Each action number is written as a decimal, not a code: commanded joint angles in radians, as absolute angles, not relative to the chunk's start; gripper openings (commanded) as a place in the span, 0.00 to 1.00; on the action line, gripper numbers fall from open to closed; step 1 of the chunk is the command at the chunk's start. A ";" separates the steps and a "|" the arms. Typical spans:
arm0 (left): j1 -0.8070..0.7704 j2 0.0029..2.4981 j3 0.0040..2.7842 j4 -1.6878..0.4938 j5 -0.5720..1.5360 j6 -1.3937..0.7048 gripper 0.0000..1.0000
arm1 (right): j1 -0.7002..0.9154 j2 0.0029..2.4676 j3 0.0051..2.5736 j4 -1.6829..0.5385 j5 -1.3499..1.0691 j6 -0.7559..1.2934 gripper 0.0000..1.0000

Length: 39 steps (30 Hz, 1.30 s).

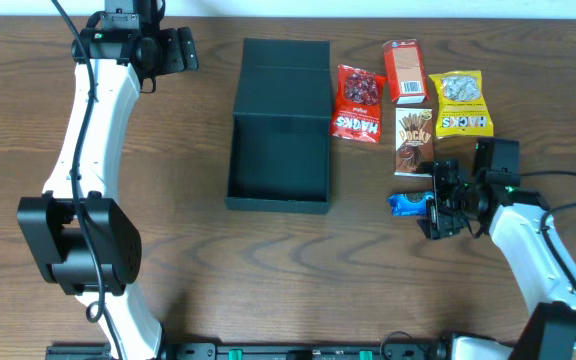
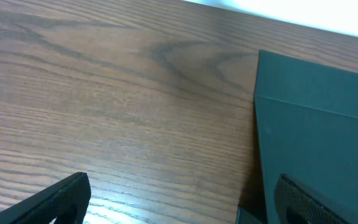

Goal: Pack container
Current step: 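Reach the right gripper to the blue Oreo pack and grasp it, then lift the Oreo pack and carry it left over the box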

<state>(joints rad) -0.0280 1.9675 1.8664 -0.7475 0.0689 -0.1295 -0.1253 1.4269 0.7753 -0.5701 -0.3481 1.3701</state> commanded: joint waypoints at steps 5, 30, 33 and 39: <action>-0.027 1.977 1.861 -0.743 0.072 -0.115 0.95 | -0.139 1.474 0.793 -0.616 -0.254 1.371 0.96; -0.027 1.977 1.861 -0.744 0.072 -0.115 0.95 | -0.150 1.816 1.055 -0.772 -0.213 1.172 0.76; -0.027 1.977 1.861 -0.743 0.072 -0.115 0.95 | -0.150 1.819 1.055 -0.778 -0.213 1.172 0.66; -0.027 1.977 1.861 -0.743 0.072 -0.115 0.95 | -0.150 1.819 1.082 -0.815 -0.213 1.162 0.52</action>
